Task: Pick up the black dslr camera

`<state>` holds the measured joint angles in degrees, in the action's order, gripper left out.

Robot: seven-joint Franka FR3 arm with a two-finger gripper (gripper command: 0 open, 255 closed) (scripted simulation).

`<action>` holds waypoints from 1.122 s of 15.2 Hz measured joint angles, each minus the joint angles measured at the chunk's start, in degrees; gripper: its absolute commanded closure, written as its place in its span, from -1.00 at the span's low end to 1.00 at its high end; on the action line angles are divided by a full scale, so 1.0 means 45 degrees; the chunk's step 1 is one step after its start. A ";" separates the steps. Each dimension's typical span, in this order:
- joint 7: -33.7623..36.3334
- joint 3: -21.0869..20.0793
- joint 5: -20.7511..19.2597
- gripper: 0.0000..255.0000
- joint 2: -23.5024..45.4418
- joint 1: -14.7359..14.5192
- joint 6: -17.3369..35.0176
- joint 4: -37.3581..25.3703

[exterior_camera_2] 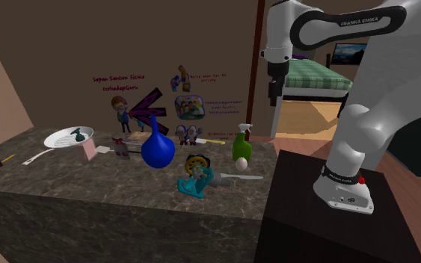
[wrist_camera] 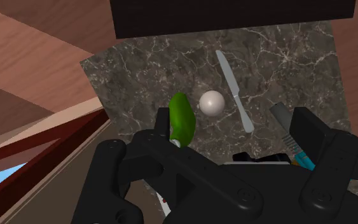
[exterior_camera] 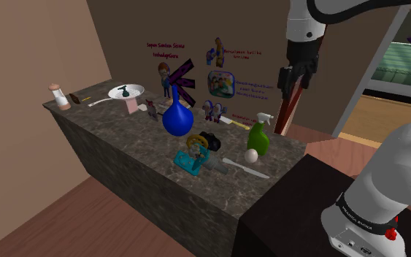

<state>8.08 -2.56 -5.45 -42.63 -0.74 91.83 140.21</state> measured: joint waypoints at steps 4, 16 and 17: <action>-0.0015 -0.0040 -0.0029 -1.00 0.0803 -0.0051 0.0837 0.0057; -0.0179 -0.0222 -0.0522 -1.00 0.6473 -0.0163 0.5143 -0.1271; -0.0143 -0.0270 -0.0569 -1.00 0.6990 -0.0189 0.5382 -0.1545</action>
<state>7.44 -3.77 -8.01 -11.18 -1.59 116.05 133.26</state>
